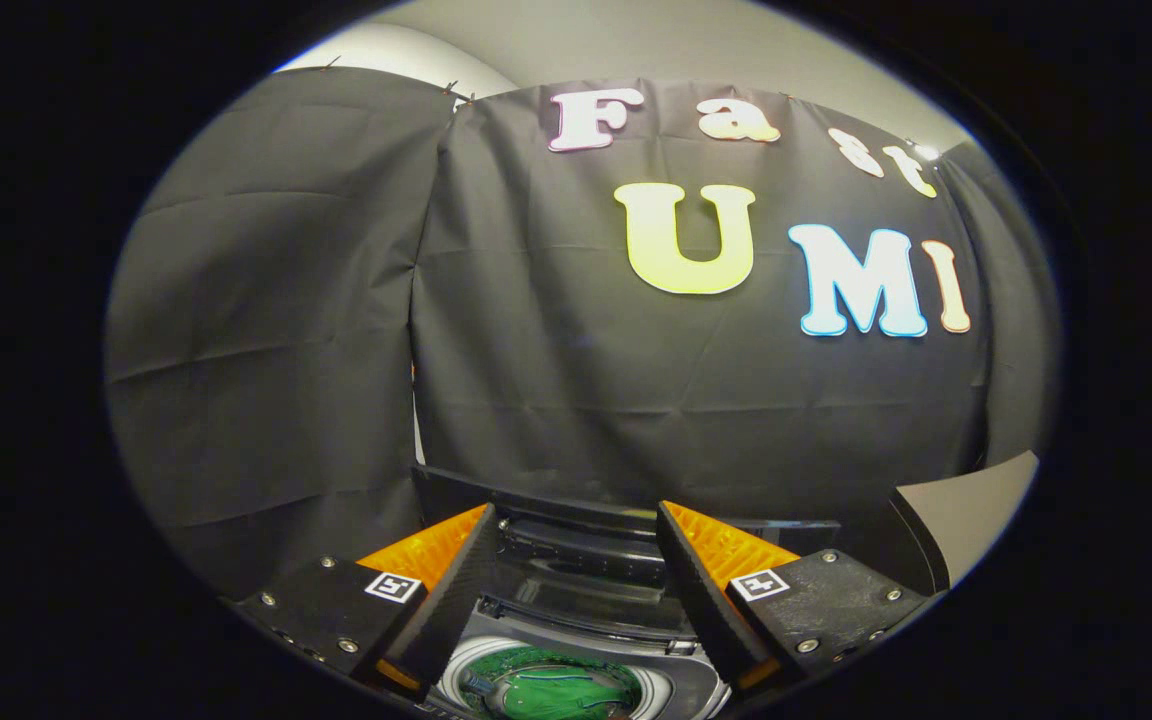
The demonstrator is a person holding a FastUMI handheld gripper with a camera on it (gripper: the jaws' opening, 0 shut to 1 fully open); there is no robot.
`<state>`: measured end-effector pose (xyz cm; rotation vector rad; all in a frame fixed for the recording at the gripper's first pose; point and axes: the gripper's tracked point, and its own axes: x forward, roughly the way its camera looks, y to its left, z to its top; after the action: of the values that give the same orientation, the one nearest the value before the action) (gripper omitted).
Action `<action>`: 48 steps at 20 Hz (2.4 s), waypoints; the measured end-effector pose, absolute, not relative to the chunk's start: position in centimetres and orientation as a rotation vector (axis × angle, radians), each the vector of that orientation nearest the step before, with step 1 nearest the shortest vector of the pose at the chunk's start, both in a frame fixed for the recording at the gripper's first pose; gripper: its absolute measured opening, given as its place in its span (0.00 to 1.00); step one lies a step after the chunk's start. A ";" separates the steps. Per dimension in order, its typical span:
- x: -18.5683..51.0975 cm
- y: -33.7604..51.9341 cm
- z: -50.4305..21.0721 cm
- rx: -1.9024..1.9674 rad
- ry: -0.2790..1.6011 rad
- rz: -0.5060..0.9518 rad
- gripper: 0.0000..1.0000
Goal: Put the clothes into the washing machine and then close the washing machine lid.
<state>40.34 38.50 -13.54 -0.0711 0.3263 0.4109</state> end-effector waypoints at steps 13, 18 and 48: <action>49.6 38.9 -14.7 0.011 0.468 0.256 0.96; 50.0 39.1 -18.3 0.000 0.655 0.185 0.96; 42.4 39.2 -18.8 -0.044 0.460 0.143 0.95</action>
<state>42.39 39.18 -18.80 -0.0443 0.4603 0.1431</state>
